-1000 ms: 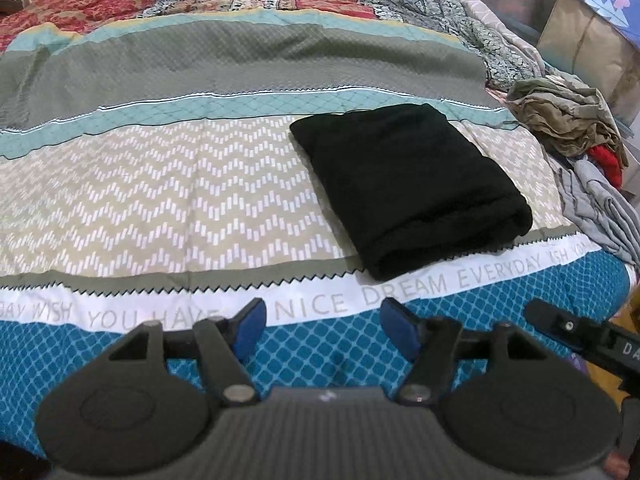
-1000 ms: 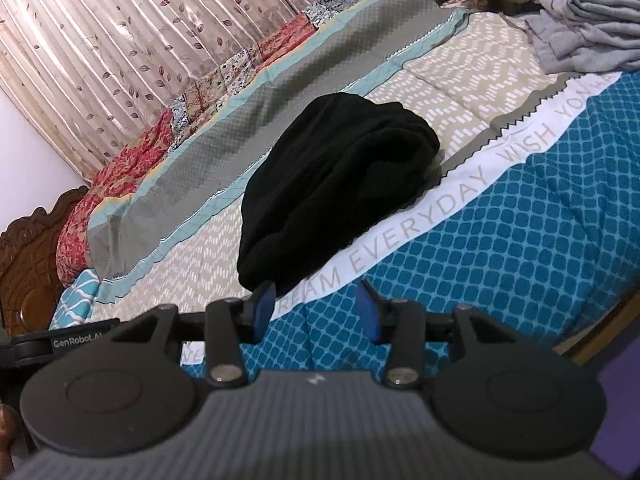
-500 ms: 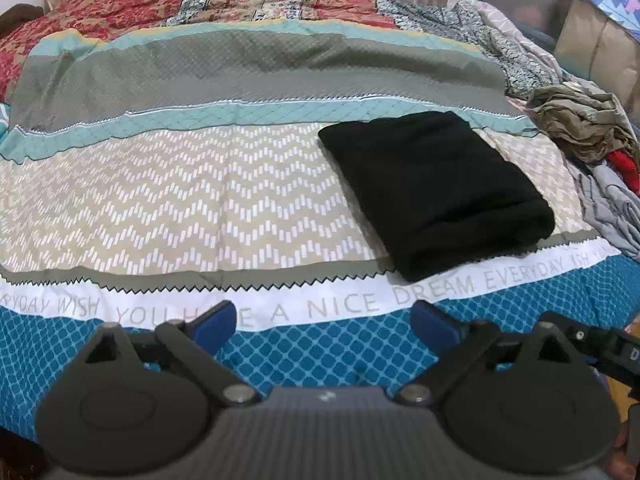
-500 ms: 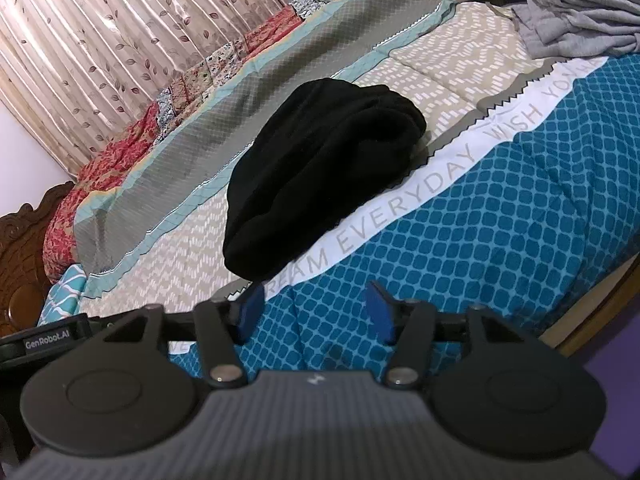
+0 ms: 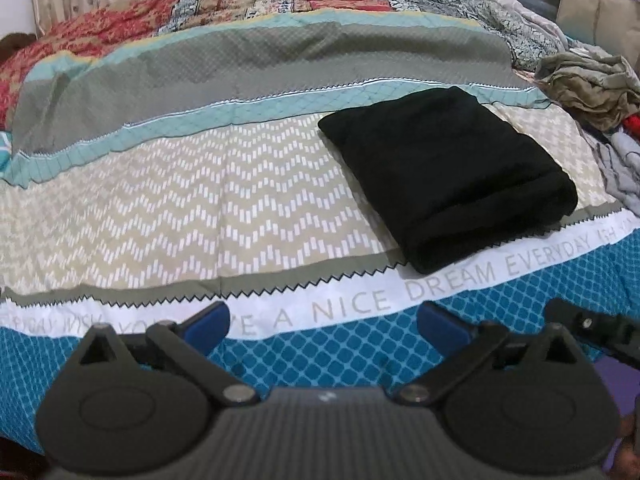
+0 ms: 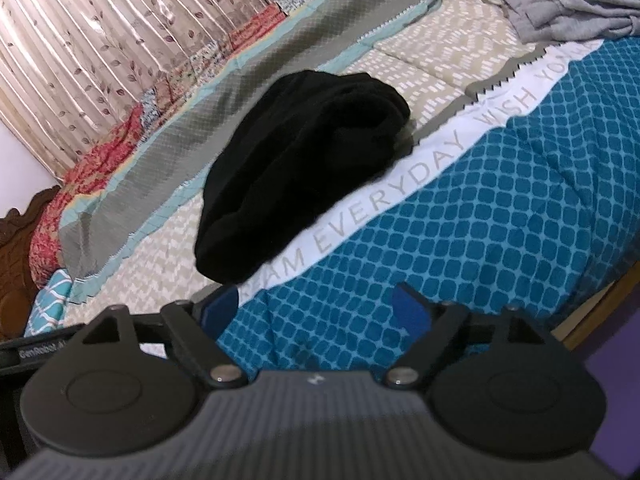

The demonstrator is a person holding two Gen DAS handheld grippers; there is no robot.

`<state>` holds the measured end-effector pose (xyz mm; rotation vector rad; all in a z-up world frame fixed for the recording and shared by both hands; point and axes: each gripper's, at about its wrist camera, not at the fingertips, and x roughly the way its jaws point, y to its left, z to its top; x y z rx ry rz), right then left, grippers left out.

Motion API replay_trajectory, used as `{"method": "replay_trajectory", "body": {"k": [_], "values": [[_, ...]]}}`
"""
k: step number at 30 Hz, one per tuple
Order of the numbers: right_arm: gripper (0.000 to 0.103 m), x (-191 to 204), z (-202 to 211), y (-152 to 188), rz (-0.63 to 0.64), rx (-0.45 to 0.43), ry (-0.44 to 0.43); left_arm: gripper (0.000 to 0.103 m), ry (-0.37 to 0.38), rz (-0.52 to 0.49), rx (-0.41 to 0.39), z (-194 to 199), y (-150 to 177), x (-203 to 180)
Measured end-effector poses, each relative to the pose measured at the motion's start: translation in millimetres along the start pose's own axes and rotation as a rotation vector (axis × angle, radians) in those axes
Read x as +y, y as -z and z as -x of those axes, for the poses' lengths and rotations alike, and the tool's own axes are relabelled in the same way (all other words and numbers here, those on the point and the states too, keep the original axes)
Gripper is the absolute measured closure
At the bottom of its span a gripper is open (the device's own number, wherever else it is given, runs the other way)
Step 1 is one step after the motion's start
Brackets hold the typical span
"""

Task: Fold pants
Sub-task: 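Pull both grippers back from the folded black pants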

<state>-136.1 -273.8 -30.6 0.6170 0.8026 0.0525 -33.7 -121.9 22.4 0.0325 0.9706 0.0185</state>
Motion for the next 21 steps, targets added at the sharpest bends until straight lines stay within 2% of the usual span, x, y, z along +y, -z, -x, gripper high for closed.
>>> {"method": "replay_trajectory", "body": {"k": [3, 11, 17, 21], "values": [[0.016, -5, -6, 1, -0.006, 0.019, 0.019, 0.000, -0.002, -0.001, -0.001, -2, -1, -1], [0.012, -5, -4, 5, -0.011, 0.004, -0.003, 0.000, -0.042, 0.004, -0.004, -6, -1, 0], [0.007, -7, -3, 6, -0.022, 0.006, -0.028, 0.000, -0.033, 0.017, 0.026, -12, -2, 6], [0.006, -9, -3, 6, -0.039, 0.006, -0.047, 0.000, -0.054, -0.001, 0.048, -16, -1, 5]]}}
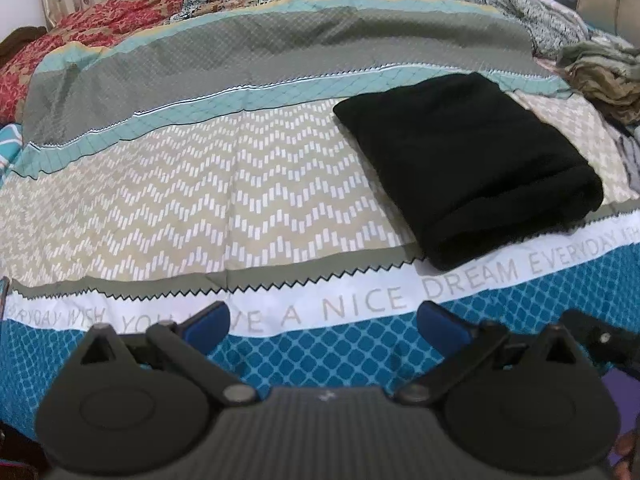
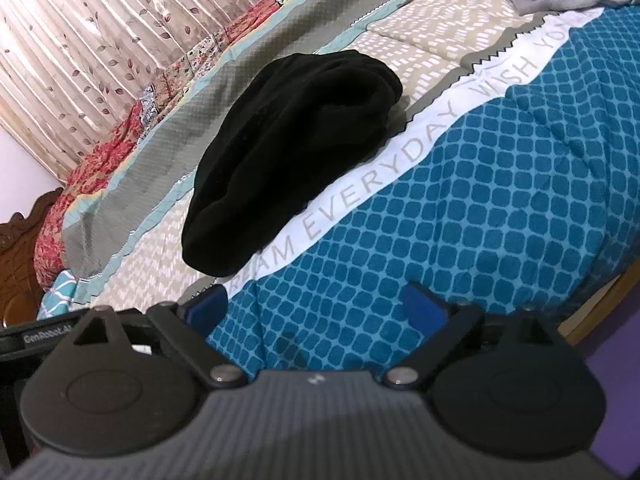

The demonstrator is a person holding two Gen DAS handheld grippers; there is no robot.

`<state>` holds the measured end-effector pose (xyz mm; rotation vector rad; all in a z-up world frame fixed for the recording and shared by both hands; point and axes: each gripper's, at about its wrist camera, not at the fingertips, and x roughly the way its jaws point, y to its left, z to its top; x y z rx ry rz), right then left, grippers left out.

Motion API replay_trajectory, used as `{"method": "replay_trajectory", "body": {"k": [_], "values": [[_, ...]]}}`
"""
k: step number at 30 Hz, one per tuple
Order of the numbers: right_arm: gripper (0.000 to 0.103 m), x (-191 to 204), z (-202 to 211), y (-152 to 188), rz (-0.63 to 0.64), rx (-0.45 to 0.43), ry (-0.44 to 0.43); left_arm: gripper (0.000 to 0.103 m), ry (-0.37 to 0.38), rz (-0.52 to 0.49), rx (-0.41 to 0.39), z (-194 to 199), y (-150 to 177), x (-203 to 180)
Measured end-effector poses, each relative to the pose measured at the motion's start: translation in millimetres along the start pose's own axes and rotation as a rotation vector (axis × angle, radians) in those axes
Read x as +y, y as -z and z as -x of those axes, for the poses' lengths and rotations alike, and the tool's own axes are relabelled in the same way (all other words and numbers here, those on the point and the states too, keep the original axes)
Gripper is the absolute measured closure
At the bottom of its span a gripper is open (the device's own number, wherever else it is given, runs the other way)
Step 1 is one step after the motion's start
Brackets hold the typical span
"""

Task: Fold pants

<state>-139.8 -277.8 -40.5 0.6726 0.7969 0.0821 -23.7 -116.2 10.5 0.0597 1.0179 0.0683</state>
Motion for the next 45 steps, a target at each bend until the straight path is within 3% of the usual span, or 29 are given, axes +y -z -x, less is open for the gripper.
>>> {"method": "replay_trajectory", "body": {"k": [13, 18, 29, 33, 38, 42, 45], "values": [[0.008, 9, -2, -1, 0.077, 0.000, 0.026, 0.000, -0.020, -0.025, 0.028, -8, 0, 4], [0.023, 14, -2, -3, 0.107, -0.019, 0.022, 0.000, -0.022, -0.022, 0.036, -12, -1, 7], [0.033, 14, 0, -28, 0.163, -0.095, 0.017, 0.000, -0.004, -0.017, 0.059, -24, -17, 9], [0.033, 2, 1, -47, 0.147, -0.110, 0.014, 0.000, 0.062, 0.016, 0.060, -29, -31, 13], [0.032, -16, -2, -99, 0.134, -0.119, -0.047, 0.000, 0.256, 0.111, 0.091, -47, -60, 24], [0.019, -30, -29, -150, 0.115, -0.062, -0.143, 0.000, 0.407, 0.222, 0.136, -81, -84, 27], [0.016, -32, -61, -178, 0.171, -0.022, -0.175, 0.000, 0.427, 0.282, 0.127, -103, -96, 22]]}}
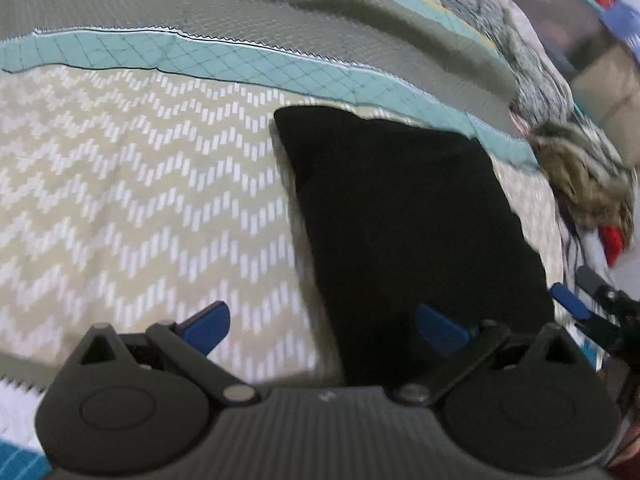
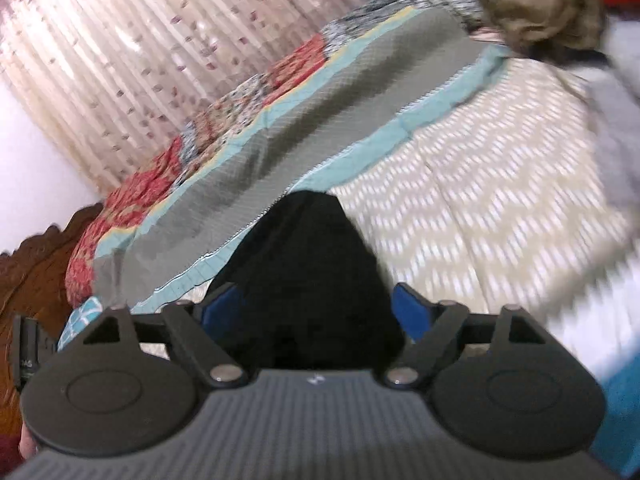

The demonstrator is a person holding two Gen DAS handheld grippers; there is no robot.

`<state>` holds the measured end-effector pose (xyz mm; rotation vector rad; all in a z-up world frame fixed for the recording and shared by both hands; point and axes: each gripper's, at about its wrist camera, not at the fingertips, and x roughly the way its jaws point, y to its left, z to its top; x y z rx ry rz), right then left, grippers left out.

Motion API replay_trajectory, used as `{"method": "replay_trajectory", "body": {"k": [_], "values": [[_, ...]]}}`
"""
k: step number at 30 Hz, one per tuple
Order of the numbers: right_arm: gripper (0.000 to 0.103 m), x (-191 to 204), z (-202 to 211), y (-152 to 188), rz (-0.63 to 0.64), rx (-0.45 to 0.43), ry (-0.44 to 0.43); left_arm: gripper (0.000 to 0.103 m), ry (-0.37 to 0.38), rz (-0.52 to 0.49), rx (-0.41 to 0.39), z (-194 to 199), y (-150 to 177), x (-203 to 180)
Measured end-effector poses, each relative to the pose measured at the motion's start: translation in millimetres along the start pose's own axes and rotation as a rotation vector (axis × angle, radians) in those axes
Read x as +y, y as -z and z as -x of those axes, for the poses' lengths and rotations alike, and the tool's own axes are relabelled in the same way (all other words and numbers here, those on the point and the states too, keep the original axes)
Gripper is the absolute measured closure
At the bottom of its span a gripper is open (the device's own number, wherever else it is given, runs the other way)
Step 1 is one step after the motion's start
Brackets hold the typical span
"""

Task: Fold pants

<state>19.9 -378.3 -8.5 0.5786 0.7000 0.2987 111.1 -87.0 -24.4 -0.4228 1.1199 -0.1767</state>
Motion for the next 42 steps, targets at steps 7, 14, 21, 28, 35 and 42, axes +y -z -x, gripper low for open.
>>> {"method": "replay_trajectory", "body": {"k": [7, 14, 21, 28, 35, 42], "values": [[0.016, -33, -74, -33, -0.043, 0.162, -0.119, 0.003, 0.113, 0.003, 0.067, -49, -16, -5], [0.059, -5, -102, -3, -0.190, 0.333, -0.296, 0.048, 0.233, 0.038, 0.016, -53, -14, 10], [0.070, 105, -97, -11, -0.078, 0.202, -0.459, 0.055, 0.296, 0.038, -0.260, 38, -42, 48], [0.070, 174, -192, 0, -0.149, 0.158, -0.457, 0.053, 0.090, 0.010, -0.363, 62, -93, 97], [0.062, 162, -258, 43, -0.163, 0.216, -0.225, 0.028, -0.106, 0.104, -0.254, -26, -91, 148], [0.054, 183, -211, 23, -0.017, 0.184, -0.146, 0.028, -0.148, 0.105, -0.292, 17, -69, 125]]}}
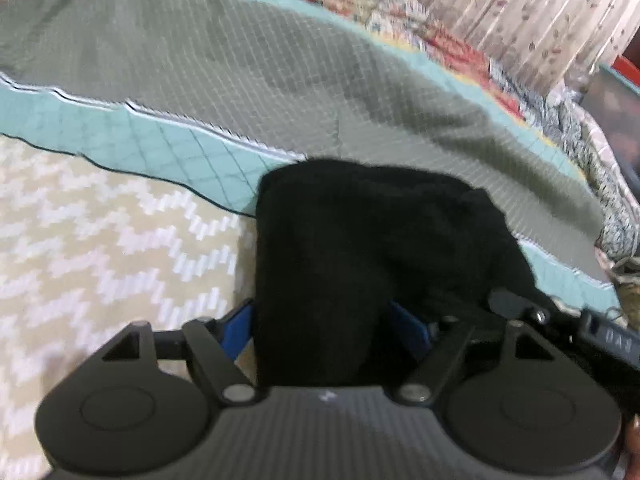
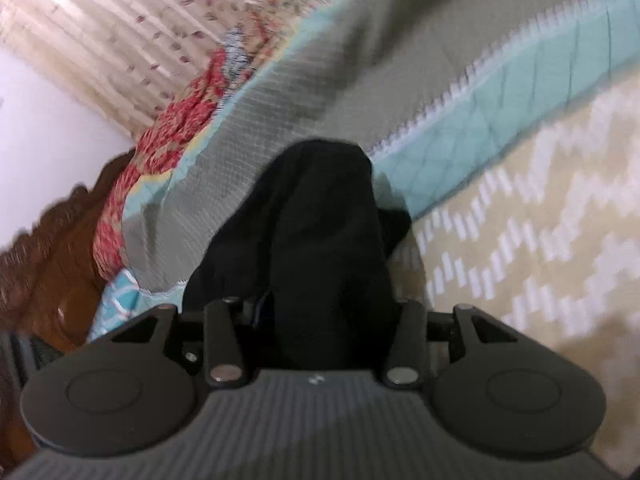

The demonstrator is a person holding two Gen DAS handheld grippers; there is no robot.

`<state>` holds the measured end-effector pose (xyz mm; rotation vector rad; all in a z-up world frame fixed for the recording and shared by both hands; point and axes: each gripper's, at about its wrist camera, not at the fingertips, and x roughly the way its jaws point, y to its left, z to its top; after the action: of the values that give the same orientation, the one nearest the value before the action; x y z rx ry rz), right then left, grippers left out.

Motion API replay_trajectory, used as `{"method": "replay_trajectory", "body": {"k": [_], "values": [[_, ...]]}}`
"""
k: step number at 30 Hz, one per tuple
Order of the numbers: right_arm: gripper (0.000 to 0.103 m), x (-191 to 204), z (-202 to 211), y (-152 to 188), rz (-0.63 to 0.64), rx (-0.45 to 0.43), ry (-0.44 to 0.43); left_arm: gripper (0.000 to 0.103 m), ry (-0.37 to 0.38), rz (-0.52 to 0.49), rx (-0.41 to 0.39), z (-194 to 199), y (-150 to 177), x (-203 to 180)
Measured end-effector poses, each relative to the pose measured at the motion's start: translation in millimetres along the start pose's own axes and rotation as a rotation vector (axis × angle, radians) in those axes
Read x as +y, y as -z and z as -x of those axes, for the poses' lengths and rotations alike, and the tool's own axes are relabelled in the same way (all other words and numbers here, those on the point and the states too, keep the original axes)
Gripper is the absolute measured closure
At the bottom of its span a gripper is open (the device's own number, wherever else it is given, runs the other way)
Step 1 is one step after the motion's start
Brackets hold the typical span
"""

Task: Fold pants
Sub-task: 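Release the pants and withdraw both grippers away from the stack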

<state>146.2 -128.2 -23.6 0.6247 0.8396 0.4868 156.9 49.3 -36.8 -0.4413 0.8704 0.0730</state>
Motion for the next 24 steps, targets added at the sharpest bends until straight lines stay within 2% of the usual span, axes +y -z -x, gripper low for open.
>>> {"method": "replay_trajectory", "body": {"k": [3, 7, 12, 16, 20, 24], "values": [[0.052, 12, 41, 21, 0.087, -0.039, 0.107, 0.025, -0.005, 0.009, -0.035, 43, 13, 2], [0.052, 18, 84, 60, 0.115, -0.061, 0.135, 0.017, -0.074, -0.066, -0.051, 85, 41, -11], [0.051, 35, 101, 111, 0.139, -0.023, 0.150, 0.014, -0.136, -0.139, -0.021, 131, 87, -26], [0.051, 47, 112, 138, 0.129, 0.016, 0.142, 0.011, -0.162, -0.171, 0.000, 153, 115, -38], [0.048, 52, 123, 154, 0.114, 0.042, 0.153, 0.009, -0.165, -0.194, -0.015, 176, 137, -44], [0.044, 61, 131, 160, 0.115, 0.031, 0.165, 0.005, -0.182, -0.230, -0.041, 194, 153, -49]]}}
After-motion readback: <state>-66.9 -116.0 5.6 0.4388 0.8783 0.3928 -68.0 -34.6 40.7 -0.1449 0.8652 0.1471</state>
